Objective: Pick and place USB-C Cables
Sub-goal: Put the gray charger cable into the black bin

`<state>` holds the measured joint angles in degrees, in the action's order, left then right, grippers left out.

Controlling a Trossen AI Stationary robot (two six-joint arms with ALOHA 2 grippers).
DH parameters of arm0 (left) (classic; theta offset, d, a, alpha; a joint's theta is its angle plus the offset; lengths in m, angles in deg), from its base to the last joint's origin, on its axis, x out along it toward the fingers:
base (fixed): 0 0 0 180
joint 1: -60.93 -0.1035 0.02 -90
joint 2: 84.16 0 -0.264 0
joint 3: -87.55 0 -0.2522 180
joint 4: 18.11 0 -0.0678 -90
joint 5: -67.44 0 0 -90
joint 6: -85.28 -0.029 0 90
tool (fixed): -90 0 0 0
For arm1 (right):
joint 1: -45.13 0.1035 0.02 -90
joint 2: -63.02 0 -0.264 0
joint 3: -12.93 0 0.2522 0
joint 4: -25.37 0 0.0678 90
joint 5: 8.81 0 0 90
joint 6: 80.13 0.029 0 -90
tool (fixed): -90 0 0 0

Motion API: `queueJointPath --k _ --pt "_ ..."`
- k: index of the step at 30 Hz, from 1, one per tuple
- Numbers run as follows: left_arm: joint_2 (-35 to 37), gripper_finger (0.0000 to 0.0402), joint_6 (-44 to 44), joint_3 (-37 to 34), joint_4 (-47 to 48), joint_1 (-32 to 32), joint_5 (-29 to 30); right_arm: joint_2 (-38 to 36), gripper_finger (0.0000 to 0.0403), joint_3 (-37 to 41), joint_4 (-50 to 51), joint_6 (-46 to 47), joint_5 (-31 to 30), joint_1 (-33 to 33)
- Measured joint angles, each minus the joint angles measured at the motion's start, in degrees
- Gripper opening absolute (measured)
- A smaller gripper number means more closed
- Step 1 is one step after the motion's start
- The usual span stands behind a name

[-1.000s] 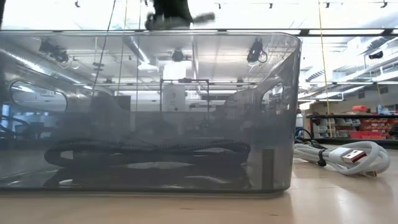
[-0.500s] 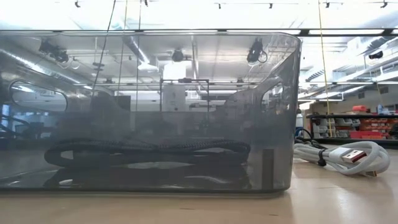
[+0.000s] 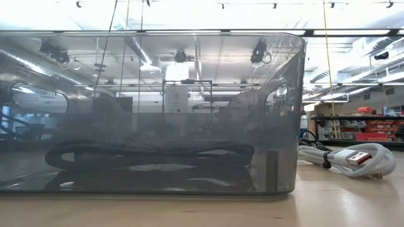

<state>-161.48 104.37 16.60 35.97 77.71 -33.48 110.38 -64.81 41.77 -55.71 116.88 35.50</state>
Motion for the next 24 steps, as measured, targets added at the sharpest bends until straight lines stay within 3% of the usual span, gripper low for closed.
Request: queueJointPath --k 10,24 --pt "-7.3 0.0024 4.9 0.0 6.9 2.4 -0.4 0.0 0.0113 0.0 0.0 0.0 -0.3 0.0" --pt "-24.5 0.0024 4.3 0.0 17.0 0.5 -0.8 0.0 0.0113 0.0 0.1 0.0 -0.2 0.0"
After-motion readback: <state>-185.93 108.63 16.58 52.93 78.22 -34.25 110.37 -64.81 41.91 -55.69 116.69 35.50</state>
